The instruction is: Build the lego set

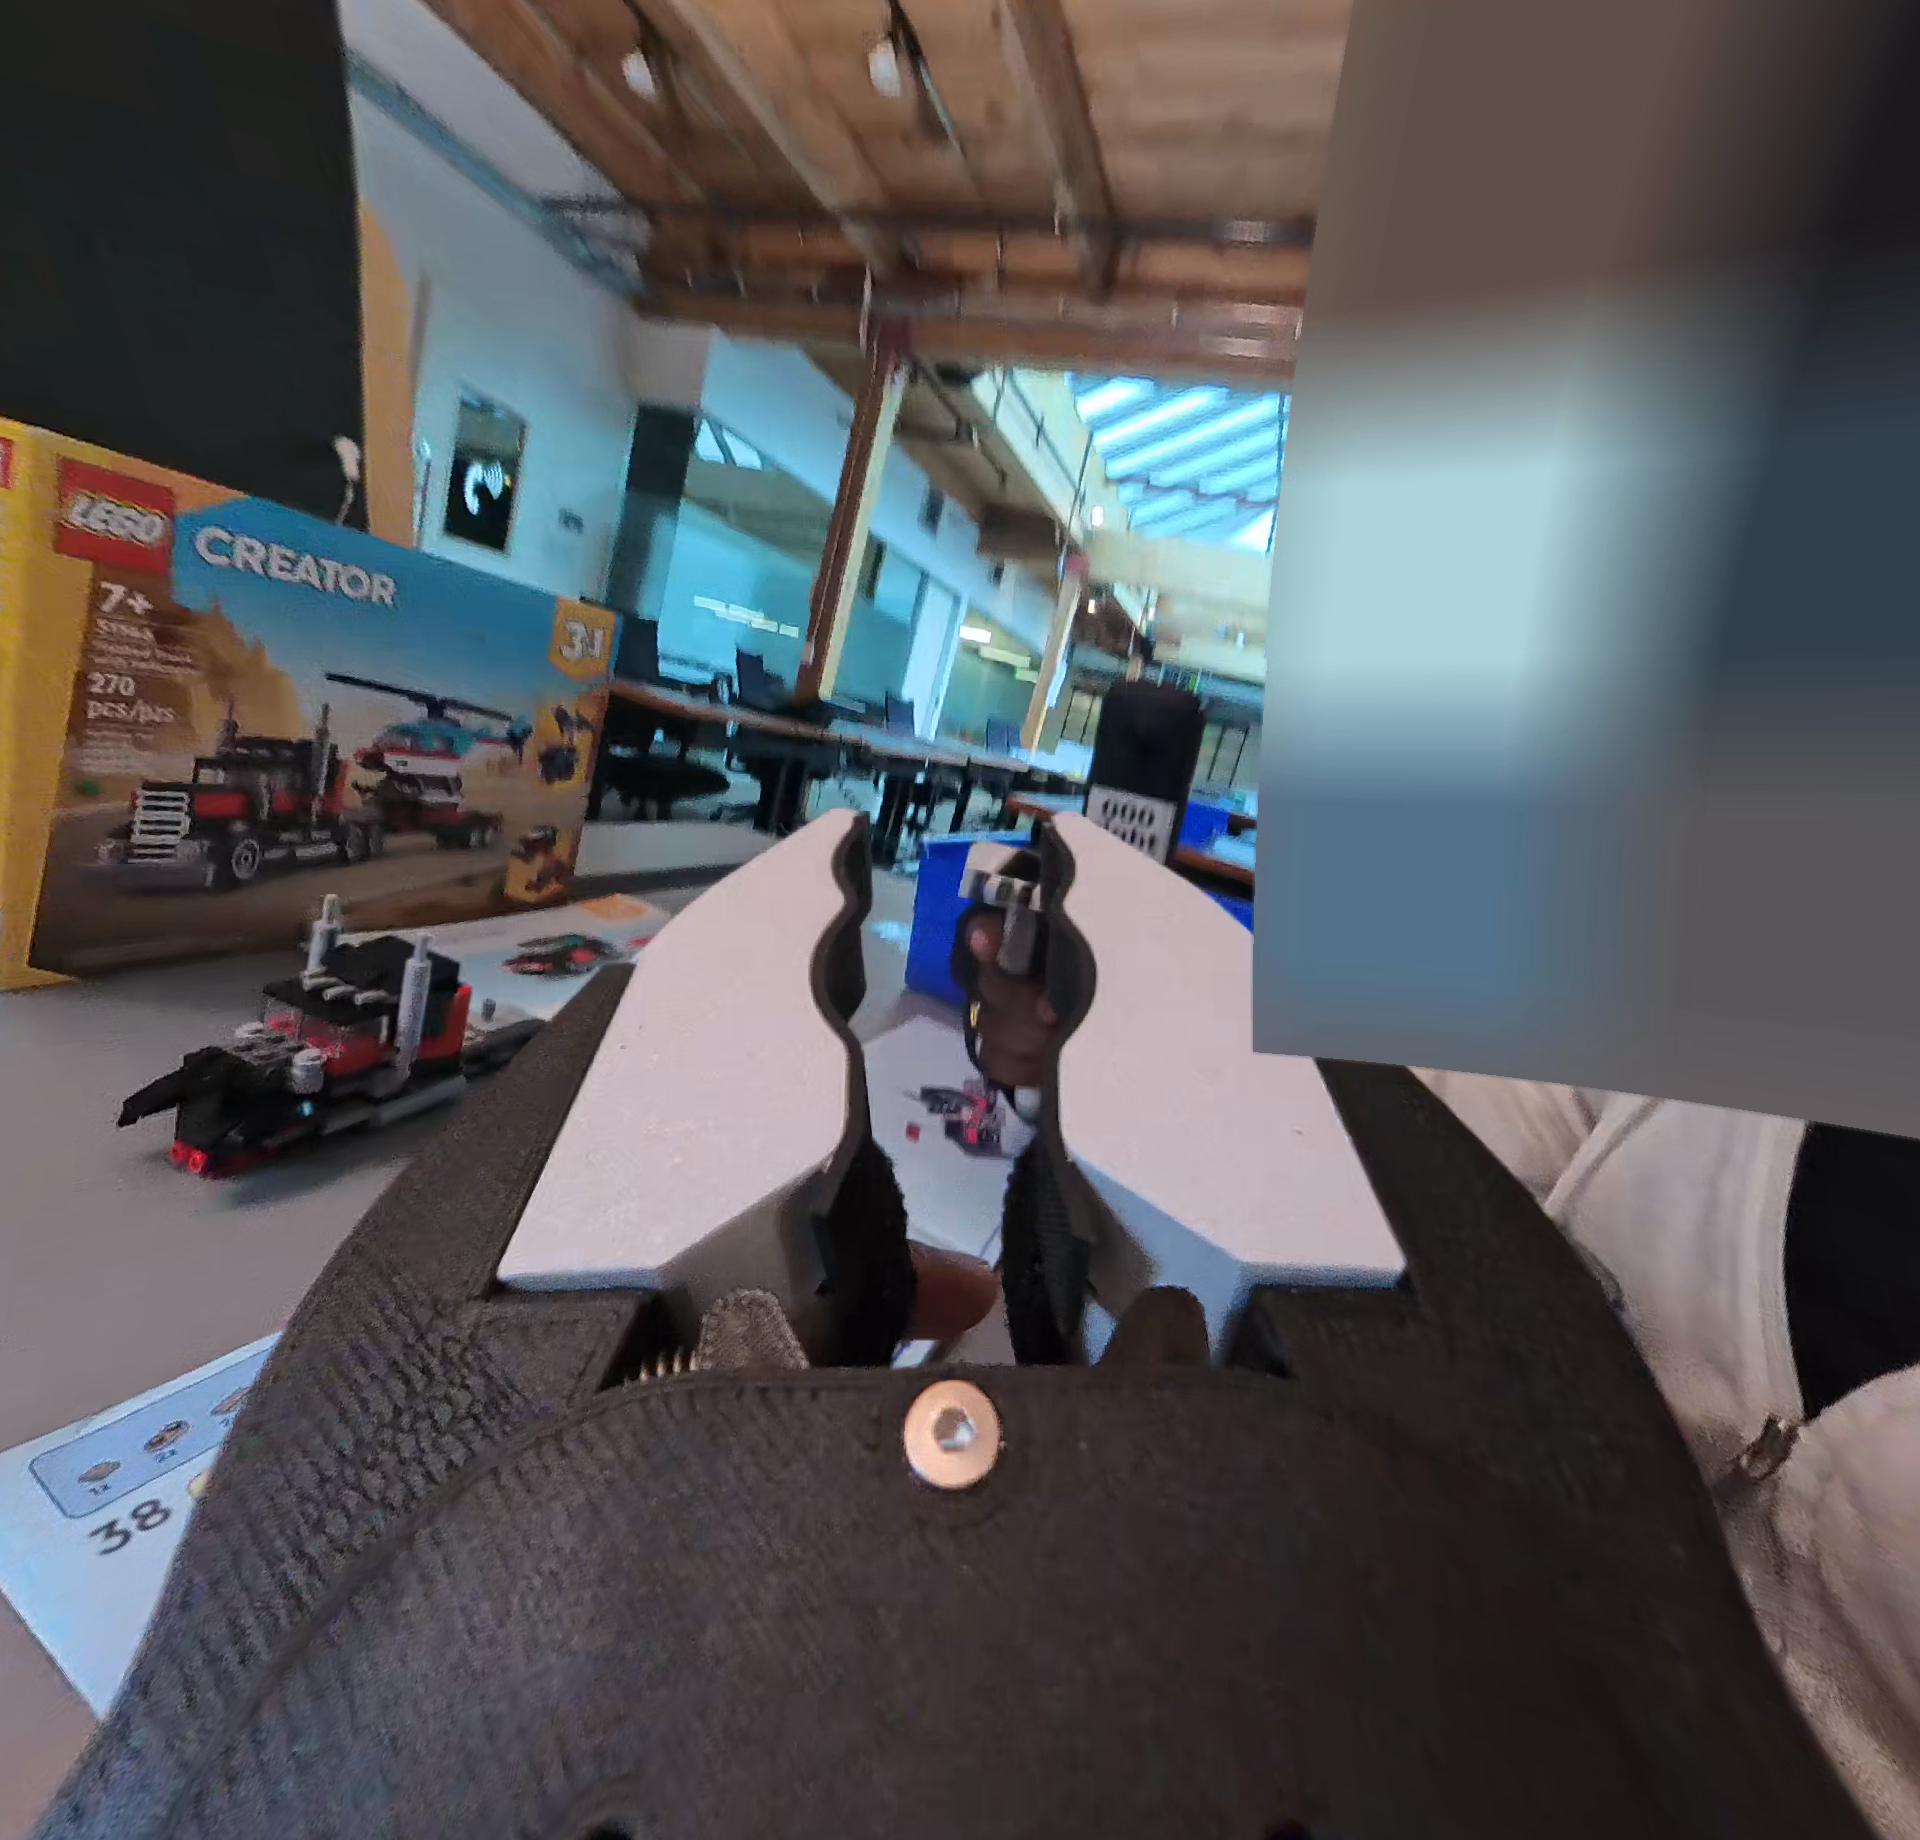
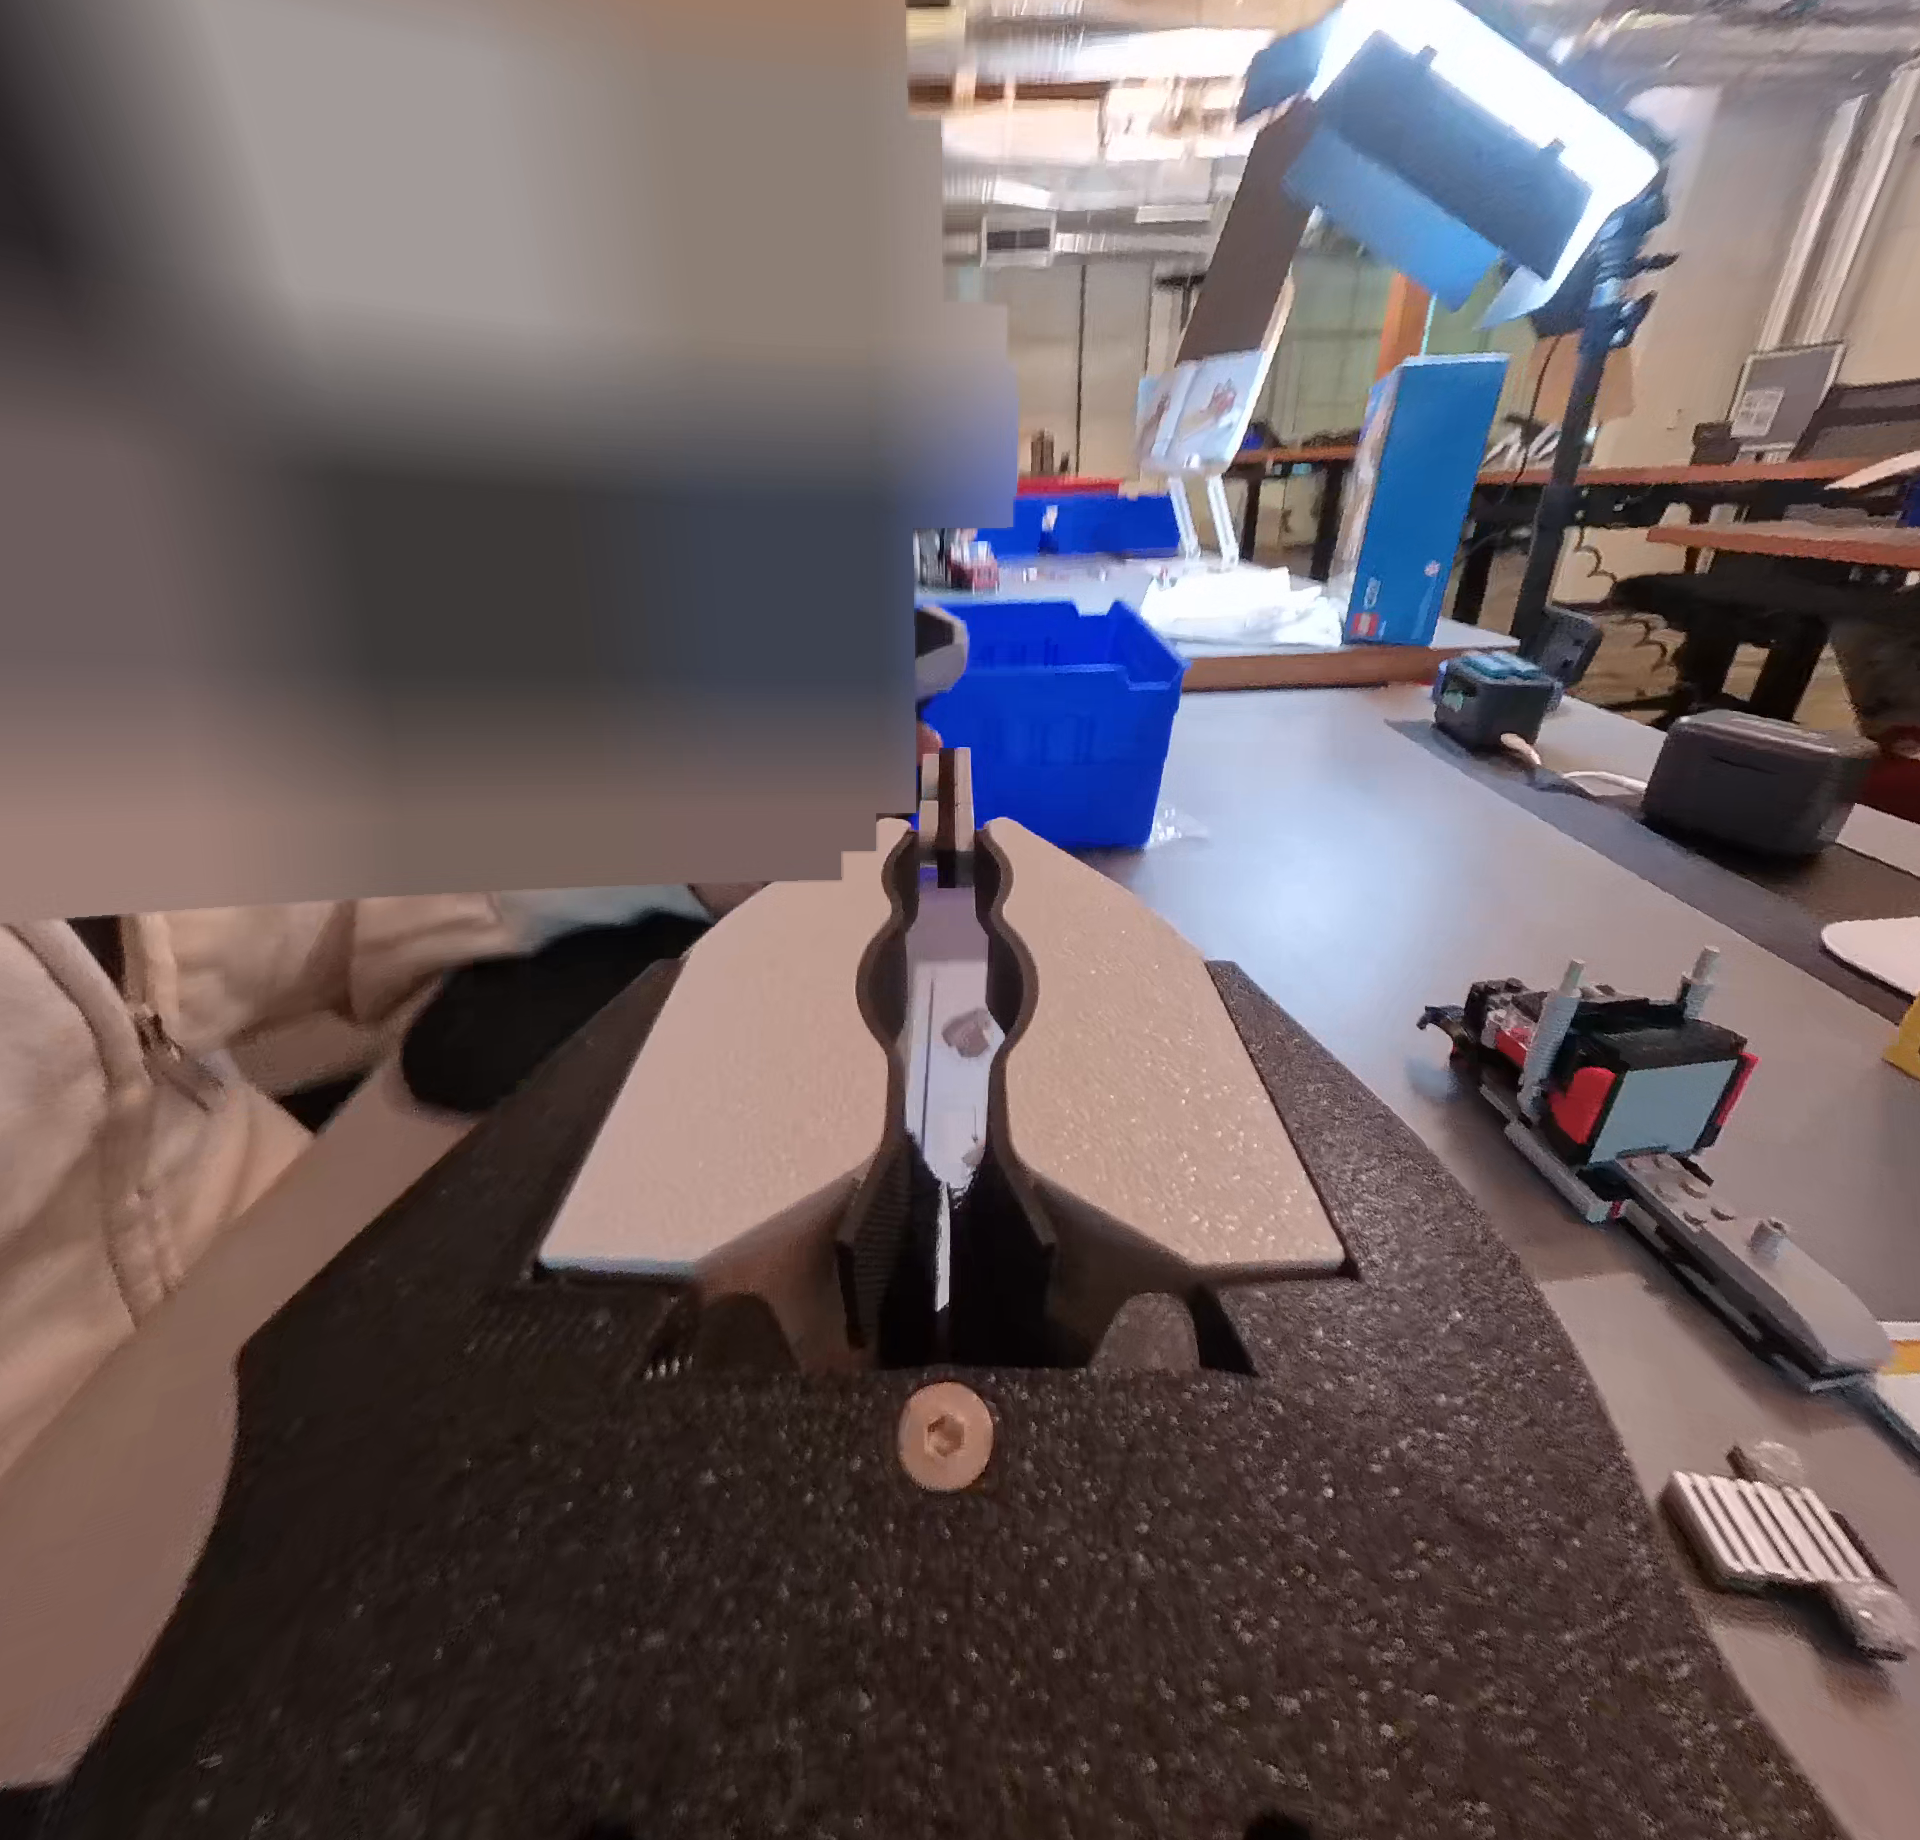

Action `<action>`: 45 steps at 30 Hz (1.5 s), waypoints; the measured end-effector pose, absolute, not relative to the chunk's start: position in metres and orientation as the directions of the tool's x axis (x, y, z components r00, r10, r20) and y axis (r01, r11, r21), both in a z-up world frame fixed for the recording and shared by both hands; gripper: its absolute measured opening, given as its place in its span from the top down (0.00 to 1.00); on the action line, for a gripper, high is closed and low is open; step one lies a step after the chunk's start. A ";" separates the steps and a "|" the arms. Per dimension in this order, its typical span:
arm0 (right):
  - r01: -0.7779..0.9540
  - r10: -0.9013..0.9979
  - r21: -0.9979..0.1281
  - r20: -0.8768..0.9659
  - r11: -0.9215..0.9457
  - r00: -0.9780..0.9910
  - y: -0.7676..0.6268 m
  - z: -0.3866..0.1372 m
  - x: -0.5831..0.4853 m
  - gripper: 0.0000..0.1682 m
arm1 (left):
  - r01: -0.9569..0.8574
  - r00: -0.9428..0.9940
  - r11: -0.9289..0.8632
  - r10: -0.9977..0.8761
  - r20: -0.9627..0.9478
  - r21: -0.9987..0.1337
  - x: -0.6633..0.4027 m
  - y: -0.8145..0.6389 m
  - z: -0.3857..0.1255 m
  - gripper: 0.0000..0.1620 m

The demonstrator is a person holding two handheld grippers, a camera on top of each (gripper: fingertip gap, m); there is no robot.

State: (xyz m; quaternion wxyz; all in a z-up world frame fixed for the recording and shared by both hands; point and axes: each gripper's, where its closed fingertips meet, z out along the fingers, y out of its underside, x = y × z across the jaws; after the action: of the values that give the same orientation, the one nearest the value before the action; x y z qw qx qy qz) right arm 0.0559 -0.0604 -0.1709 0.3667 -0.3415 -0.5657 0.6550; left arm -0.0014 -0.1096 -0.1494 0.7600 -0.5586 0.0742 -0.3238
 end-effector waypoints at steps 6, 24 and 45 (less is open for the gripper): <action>-0.075 0.890 -0.990 -0.070 -0.116 -0.451 -0.046 -0.178 0.057 0.94 | 0.450 0.782 0.153 -0.543 0.305 -0.880 -0.013 -0.107 -0.154 0.81; -0.092 0.916 -0.984 -0.108 -0.155 -0.386 -0.027 -0.181 0.059 0.94 | 0.455 0.775 0.124 -0.544 0.323 -0.882 -0.012 -0.103 -0.159 0.81; -0.196 0.952 -0.956 -0.163 -0.217 -0.259 0.009 -0.173 0.070 0.94 | 0.374 0.911 0.345 -0.311 0.271 -0.861 -0.057 -0.114 -0.146 0.85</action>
State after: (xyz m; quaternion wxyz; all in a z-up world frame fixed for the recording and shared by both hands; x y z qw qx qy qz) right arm 0.0695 0.0090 -0.1732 0.4379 -0.4226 -0.4469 0.6557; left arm -0.0567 -0.1142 -0.1459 0.8194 -0.5329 -0.0294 -0.2092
